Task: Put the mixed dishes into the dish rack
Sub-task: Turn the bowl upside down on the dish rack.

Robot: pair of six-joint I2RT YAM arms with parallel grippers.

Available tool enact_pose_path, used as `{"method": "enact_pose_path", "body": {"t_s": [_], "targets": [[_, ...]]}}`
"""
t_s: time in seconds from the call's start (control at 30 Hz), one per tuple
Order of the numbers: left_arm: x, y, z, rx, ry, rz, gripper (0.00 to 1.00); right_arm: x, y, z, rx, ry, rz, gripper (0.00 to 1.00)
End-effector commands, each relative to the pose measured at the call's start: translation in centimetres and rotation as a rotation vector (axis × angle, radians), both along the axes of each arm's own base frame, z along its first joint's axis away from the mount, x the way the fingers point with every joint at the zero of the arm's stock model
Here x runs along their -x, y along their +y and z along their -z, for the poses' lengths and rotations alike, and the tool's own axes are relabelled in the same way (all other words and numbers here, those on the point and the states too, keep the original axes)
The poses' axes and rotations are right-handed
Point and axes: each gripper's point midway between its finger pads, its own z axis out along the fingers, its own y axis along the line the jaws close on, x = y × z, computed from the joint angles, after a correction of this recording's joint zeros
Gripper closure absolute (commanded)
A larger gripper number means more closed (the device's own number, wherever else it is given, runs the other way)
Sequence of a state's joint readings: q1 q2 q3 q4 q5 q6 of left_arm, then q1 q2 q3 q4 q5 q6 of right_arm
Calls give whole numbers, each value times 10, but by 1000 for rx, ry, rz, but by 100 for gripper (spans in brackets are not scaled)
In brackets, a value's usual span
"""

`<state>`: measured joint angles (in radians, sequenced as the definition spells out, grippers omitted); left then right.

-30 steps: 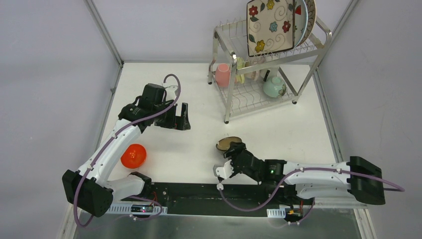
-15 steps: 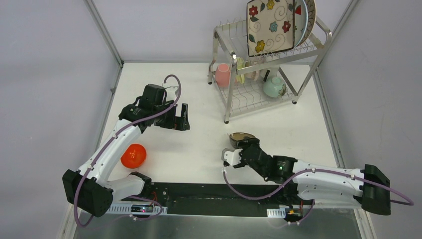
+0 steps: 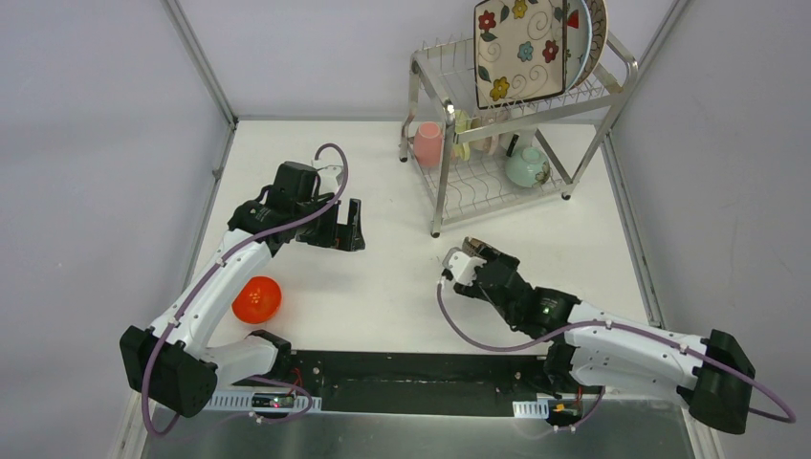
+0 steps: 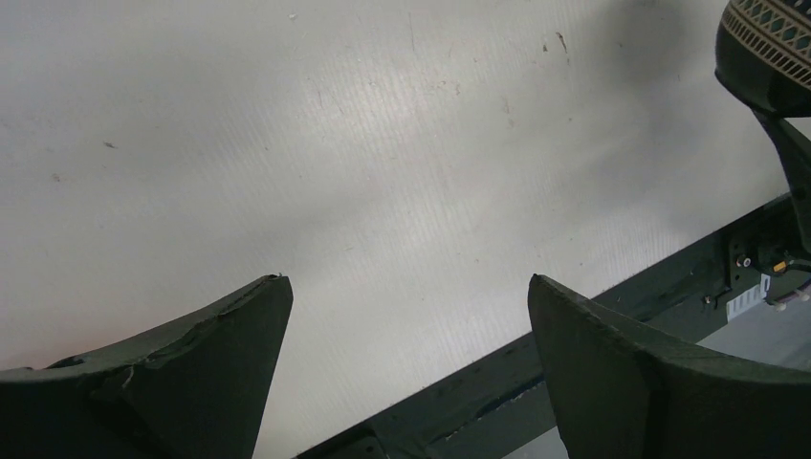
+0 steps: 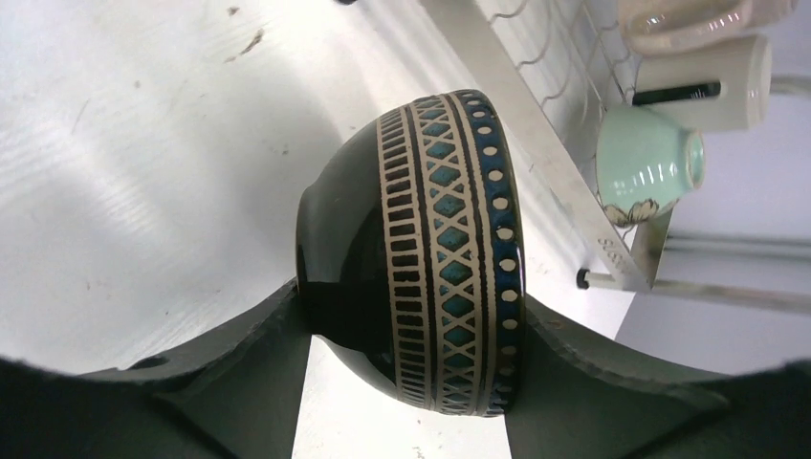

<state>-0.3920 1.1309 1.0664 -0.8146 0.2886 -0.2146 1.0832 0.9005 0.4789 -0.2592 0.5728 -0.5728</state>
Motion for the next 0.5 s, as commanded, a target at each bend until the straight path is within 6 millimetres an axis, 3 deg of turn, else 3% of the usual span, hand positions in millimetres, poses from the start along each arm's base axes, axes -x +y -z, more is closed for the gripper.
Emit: {"method": "enact_pose_path", "body": {"t_s": [0.0,0.23,0.47], "targets": [[-5,2,-9,-3,-64,9,1,-18,8,-58,-349,-94,130,86],[-4,2,-9,-3,-65,10,1,-29,-3,-44,-452,-46,240,87],[-4,1,-9,0,-60,14,1,-34,0,-32,-523,28,295,87]]}}
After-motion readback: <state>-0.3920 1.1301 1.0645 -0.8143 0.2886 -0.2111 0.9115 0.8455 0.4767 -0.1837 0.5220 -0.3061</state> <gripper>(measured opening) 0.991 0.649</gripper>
